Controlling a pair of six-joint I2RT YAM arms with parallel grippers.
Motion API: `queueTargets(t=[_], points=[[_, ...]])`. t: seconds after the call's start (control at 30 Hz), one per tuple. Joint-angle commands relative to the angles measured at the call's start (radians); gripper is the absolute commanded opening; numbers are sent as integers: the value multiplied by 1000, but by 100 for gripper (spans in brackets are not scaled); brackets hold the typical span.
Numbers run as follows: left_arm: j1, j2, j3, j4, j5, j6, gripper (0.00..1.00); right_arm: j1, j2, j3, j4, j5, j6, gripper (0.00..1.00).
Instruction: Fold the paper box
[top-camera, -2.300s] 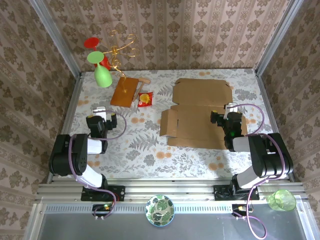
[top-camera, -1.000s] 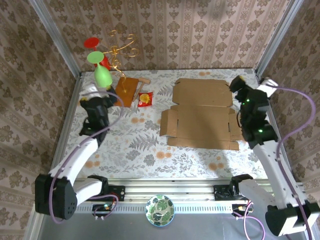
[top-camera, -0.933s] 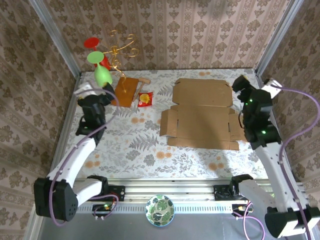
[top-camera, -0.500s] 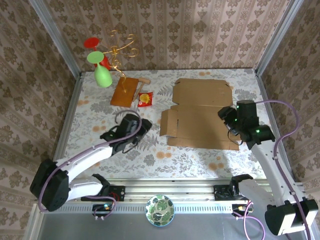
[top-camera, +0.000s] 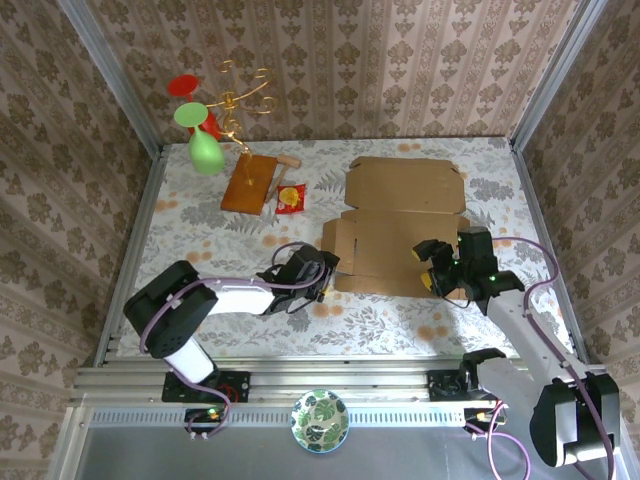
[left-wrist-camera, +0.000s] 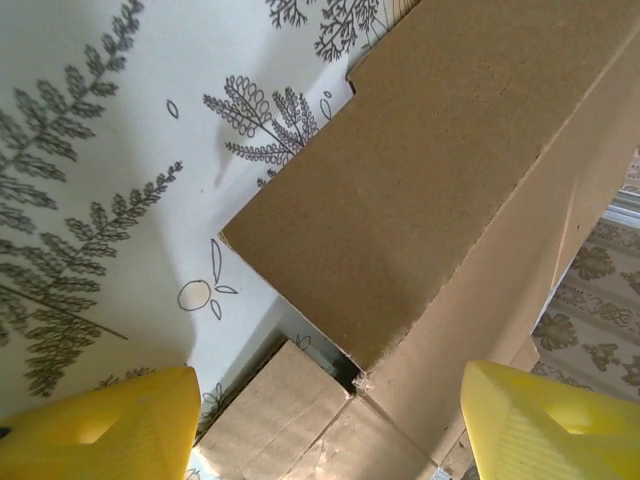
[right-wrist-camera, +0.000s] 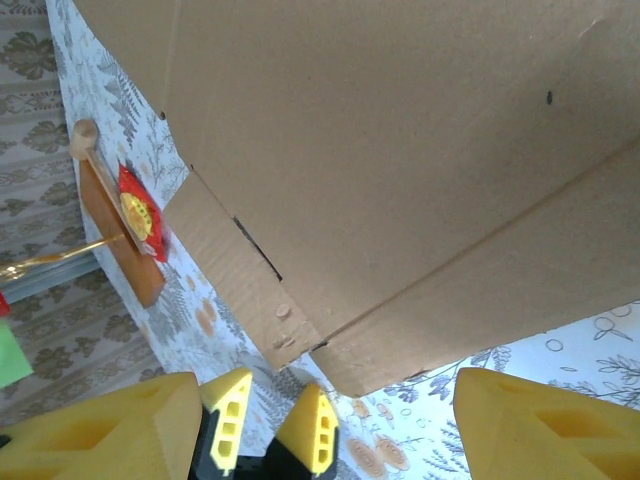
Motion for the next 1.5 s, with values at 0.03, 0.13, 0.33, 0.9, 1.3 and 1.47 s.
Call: queueTargets(t=[0.03,0.13,0.33,0.9,1.3,1.47], points=[[-1,37,23,100,-95,-44,66,-5,-25,-33,56,-50,60,69],[6,78,34,148,-116,-34,61,-5,-35,-35,49,-49,60,68],[8,148,42,220,-94,-20,35,-5,-70,-68,38,-46,85,67],[39,29,216,-97,12,-35,0,83,-149,-257,174,48,249,81],[54,32,246,-106,79,-60,0,101,87,-253,511,132,239,72],[66,25,260,-127,104,-50,0,103,120,-235,537,148,231,54]])
